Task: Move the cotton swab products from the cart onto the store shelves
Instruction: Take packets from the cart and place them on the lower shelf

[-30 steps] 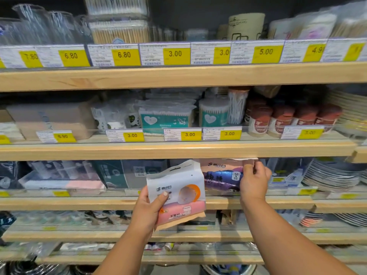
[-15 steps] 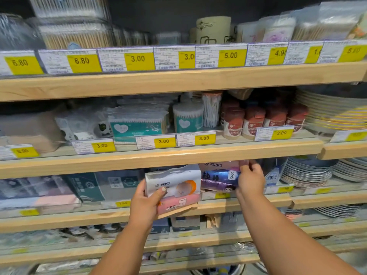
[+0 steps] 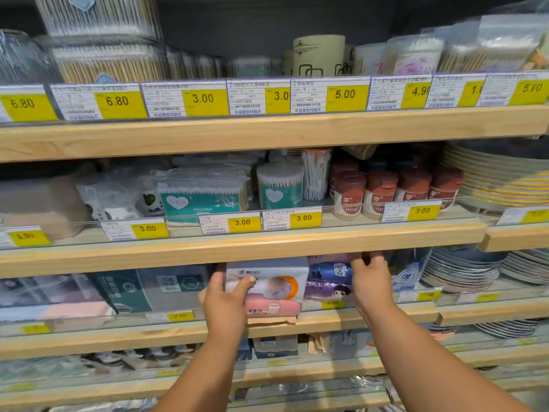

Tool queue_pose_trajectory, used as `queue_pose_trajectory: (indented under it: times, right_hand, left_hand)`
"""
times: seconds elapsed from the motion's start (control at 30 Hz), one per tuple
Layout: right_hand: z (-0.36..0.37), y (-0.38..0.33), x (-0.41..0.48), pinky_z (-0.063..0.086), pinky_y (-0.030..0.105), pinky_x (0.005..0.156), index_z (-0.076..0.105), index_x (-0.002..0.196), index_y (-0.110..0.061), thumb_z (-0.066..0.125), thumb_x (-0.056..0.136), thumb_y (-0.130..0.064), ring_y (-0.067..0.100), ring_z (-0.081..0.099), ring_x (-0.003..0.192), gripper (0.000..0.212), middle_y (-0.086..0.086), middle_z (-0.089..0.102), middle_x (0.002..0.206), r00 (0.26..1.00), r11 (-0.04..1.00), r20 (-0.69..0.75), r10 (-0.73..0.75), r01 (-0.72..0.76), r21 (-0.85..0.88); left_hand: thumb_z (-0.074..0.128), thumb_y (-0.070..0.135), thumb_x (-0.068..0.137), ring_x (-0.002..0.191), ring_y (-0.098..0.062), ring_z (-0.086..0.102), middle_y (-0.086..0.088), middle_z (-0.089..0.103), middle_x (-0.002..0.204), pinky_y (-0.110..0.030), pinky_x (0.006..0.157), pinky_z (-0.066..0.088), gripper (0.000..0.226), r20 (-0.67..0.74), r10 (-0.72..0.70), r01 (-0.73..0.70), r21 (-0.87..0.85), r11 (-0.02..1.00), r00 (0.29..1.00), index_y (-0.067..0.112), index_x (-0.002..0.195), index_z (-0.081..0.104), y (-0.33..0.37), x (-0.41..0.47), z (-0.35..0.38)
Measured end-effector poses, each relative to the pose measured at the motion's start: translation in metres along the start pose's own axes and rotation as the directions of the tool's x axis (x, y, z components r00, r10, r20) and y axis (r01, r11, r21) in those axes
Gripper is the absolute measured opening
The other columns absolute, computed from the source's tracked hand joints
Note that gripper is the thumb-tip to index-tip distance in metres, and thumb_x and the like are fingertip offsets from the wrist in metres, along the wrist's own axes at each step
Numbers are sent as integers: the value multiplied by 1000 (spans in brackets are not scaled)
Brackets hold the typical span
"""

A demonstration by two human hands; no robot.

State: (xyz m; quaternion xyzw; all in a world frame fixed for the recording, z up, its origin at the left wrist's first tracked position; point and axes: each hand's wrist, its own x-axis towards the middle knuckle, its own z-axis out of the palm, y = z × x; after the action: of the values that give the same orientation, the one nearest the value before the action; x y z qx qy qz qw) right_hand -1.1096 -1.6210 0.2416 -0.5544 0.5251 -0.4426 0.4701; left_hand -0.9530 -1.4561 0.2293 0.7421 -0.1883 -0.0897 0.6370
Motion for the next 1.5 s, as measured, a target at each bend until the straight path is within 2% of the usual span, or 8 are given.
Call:
queue_pose_trajectory:
  times: [0.1, 0.23, 0.5, 0.73, 0.9, 1.1, 1.3, 1.5]
  right_hand:
    - [1, 3, 4, 50, 40, 78, 56, 93, -3, 51, 88, -12, 36, 57, 86, 12, 23, 55, 102, 1000, 997, -8, -23, 22, -78]
    - [-1, 1, 8, 56, 53, 74, 54, 98, -6, 47, 79, -13, 36, 61, 81, 21, 21, 58, 95, 997, 993, -25, 75, -73, 96]
    - [7, -11, 9, 30, 25, 60, 53, 86, -2, 41, 85, 16, 17, 36, 60, 22, 4, 43, 66, 991, 970, -104, 84, -57, 238]
    - [5, 11, 13, 38, 30, 69, 60, 101, 5, 46, 82, 8, 31, 54, 78, 24, 27, 62, 96, 994, 999, -103, -30, 26, -44]
    - [3, 6, 6, 35, 32, 66, 62, 95, 9, 50, 87, 2, 39, 54, 84, 16, 27, 57, 87, 974, 926, -78, -211, 173, -335]
    - [0, 4, -17, 34, 44, 98, 50, 102, 5, 70, 82, -11, 36, 37, 113, 33, 22, 45, 111, 950, 827, -22, -311, 259, -499]
    - [6, 36, -30, 39, 29, 77, 51, 97, -17, 72, 81, -24, 20, 49, 96, 28, -4, 45, 95, 865, 664, 381, -327, 497, -559]
    - [31, 31, -51, 48, 30, 77, 56, 111, -22, 61, 88, -40, 13, 57, 92, 29, -6, 61, 101, 714, 674, 664, -221, 604, -425]
  left_hand:
    - [74, 20, 81, 91, -12, 39, -1, 46, 86, -30, 79, 36, 21, 5, 65, -65, 35, 997, 998, 11, 80, 56, 10, -5, 7]
    - [73, 32, 81, 96, -30, 56, -4, 61, 86, -51, 85, 49, 18, -50, 52, -52, -4, 999, 997, 32, 77, 55, -2, 2, 0]
    - [70, 27, 84, 81, -29, 58, -8, 60, 85, -45, 73, 48, 22, -98, 48, -50, -20, 999, 994, 29, 73, 52, -7, 6, -3]
    - [67, 21, 87, 79, -28, 52, -8, 54, 87, -39, 71, 43, 18, -146, 73, -72, 9, 997, 987, 13, 80, 53, -10, 7, 0]
    - [66, 22, 88, 94, -35, 52, -11, 54, 95, -44, 82, 43, 19, -179, 64, -58, 42, 997, 982, 6, 89, 55, -10, 6, 1]
    - [64, 18, 90, 94, -33, 50, -5, 46, 90, -40, 79, 40, 28, -205, 44, -32, 62, 998, 978, 9, 75, 43, -2, 6, 8]
    - [62, 19, 91, 95, -32, 49, -6, 43, 94, -31, 74, 32, 24, -207, 90, -46, 205, 978, 974, 8, 82, 44, -1, 4, 11]
    - [59, 24, 94, 84, -22, 40, -12, 45, 105, -28, 67, 27, 24, -176, 95, -41, 286, 957, 980, 7, 88, 42, 6, -1, 7]
